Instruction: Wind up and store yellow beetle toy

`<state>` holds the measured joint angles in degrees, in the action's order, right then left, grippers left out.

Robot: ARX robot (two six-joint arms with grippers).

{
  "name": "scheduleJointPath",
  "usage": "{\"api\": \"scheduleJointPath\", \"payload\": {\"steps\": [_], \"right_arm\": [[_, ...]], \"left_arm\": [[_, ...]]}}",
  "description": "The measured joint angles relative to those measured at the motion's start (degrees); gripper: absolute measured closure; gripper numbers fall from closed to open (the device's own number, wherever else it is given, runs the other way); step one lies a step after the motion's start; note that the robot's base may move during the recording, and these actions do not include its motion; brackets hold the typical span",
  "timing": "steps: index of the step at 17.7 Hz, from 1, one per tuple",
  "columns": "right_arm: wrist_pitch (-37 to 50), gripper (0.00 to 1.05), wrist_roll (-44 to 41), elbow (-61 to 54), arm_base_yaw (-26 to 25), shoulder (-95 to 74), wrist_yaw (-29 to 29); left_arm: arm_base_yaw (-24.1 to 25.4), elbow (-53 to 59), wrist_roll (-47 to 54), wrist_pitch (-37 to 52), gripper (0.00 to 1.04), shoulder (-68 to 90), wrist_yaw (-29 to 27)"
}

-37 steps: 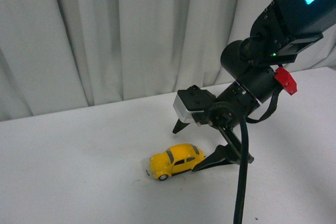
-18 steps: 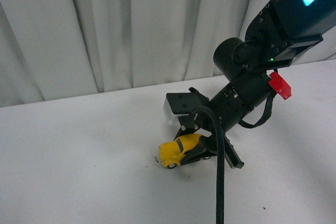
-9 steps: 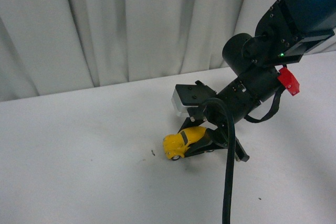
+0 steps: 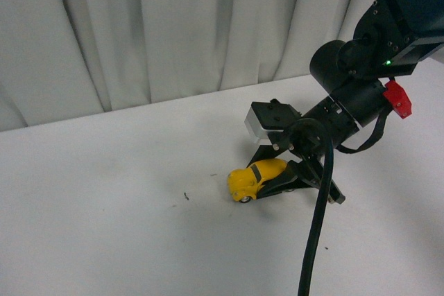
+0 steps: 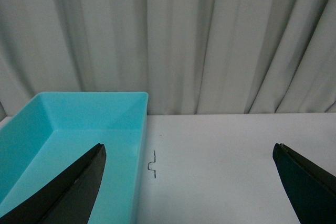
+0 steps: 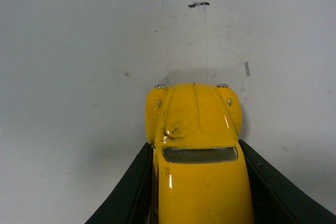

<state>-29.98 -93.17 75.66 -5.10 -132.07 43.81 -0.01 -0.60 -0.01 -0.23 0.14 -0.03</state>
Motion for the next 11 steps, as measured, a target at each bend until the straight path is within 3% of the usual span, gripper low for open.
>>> {"api": "scheduleJointPath", "payload": {"steps": [6, 8, 11], "right_arm": [[-0.8, 0.63, -3.3, -3.7, -3.8, 1.4, 0.0], [-1.3, 0.63, -5.6, -8.2, -8.6, 3.7, -0.6], [-2.4, 0.63, -6.6, -10.3, -11.6, 4.5, -0.8]], "left_arm": [[0.0, 0.0, 0.0, 0.0, 0.07, 0.0, 0.0], [0.0, 0.0, 0.0, 0.0, 0.07, 0.0, 0.0], [0.0, 0.0, 0.0, 0.0, 0.07, 0.0, 0.0]]}}
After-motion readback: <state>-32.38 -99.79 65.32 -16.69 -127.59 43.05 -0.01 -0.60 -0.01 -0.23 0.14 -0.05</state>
